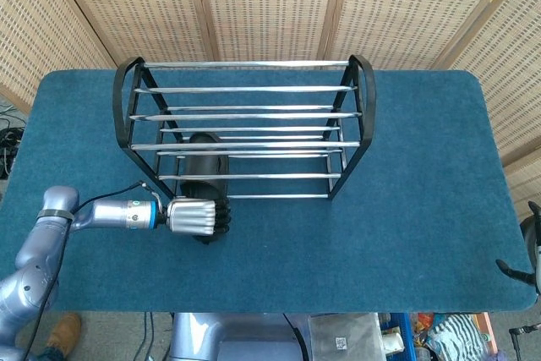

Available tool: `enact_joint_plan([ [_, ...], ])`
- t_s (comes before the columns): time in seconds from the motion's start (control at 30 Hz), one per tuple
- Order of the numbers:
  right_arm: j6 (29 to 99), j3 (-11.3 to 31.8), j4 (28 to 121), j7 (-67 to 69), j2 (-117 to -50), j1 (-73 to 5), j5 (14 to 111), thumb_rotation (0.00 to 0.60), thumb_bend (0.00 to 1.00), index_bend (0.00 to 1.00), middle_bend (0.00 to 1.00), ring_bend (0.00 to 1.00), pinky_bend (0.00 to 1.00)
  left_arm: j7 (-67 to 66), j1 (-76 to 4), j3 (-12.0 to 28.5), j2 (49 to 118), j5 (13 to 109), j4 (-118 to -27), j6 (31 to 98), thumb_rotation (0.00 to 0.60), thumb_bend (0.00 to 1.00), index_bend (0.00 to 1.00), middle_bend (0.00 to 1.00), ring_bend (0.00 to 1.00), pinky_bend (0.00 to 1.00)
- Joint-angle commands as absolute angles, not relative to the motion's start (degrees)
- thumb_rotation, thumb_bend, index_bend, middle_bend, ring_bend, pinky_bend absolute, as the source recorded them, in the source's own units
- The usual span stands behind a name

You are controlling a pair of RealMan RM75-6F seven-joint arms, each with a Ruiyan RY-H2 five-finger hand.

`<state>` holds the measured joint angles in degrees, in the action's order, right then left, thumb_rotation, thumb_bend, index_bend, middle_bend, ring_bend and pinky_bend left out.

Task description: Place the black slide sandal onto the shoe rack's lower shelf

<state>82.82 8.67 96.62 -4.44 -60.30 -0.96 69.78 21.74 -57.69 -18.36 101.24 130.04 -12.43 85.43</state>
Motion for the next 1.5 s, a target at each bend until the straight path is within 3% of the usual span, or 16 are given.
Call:
enact_joint_plan([
  [0.03,82.9,8.8,96.6,-5.0,-60.6,-1.0,69.4,0.6,0.0,0.0,0.0,0.0,0.0,23.0,-57.7,-19.5,102.4,129.3,-10.3,84.7,0.6,0.07,0.65,0.56,0.5,0.46],
  [0.33,83.0,9.1,96.3,-6.5,-61.3,-1.2,68.2,0.6,0.0,0.0,0.0,0.0,0.0,23.9,-57.9,-20.9,103.0,127.4,-6.7,82.5,0.6,0.07,0.65,0.54,0.5,0.46],
  [0.43,83.1,9.1,96.3,-6.8,-61.3,-1.2,68.1,0.6,0.0,0.0,0.0,0.0,0.0,23.6,-57.9,-20.8,103.3,126.5,-6.2,81.7,0.6,0.07,0.64,0.48,0.45,0.45],
  [0.5,83.2,9.1,96.3,-6.9,-61.4,-1.2,68.0,0.6,0.0,0.0,0.0,0.0,0.0,23.0,-58.2,-21.4,103.3,126.4,-5.8,81.1,0.6,0.07,0.54,0.3,0.29,0.38],
  [0.57,83.1,9.1,96.3,-7.1,-61.5,-1.2,67.9,0.6,0.0,0.0,0.0,0.0,0.0,22.1,-58.4,-22.4,103.4,126.7,-5.6,80.3,0.6,0.07,0.3,0.06,0.06,0.22],
  [0.63,83.0,9.1,96.3,-7.1,-61.5,-1.2,67.9,0.6,0.0,0.0,0.0,0.0,0.0,21.6,-58.5,-22.8,103.5,126.4,-5.8,80.4,0.6,0.07,0.15,0.0,0.0,0.13],
  [0.73,83.0,9.1,96.4,-7.3,-61.5,-1.3,67.8,0.6,0.0,0.0,0.0,0.0,0.0,21.3,-58.5,-23.2,103.6,125.9,-6.1,81.2,0.6,0.07,0.07,0.0,0.0,0.08],
  [1.13,83.6,8.8,97.1,-6.3,-60.8,-0.8,69.1,0.6,0.0,0.0,0.0,0.0,0.0,19.4,-58.5,-25.9,102.2,125.7,-6.9,85.9,0.6,0.07,0.07,0.0,0.0,0.05],
  [1.5,84.4,7.8,98.0,-4.3,-59.7,0.0,71.5,0.6,0.0,0.0,0.0,0.0,0.0,17.3,-51.4,-28.1,97.2,126.2,-13.7,104.7,0.6,0.07,0.07,0.0,0.0,0.14],
])
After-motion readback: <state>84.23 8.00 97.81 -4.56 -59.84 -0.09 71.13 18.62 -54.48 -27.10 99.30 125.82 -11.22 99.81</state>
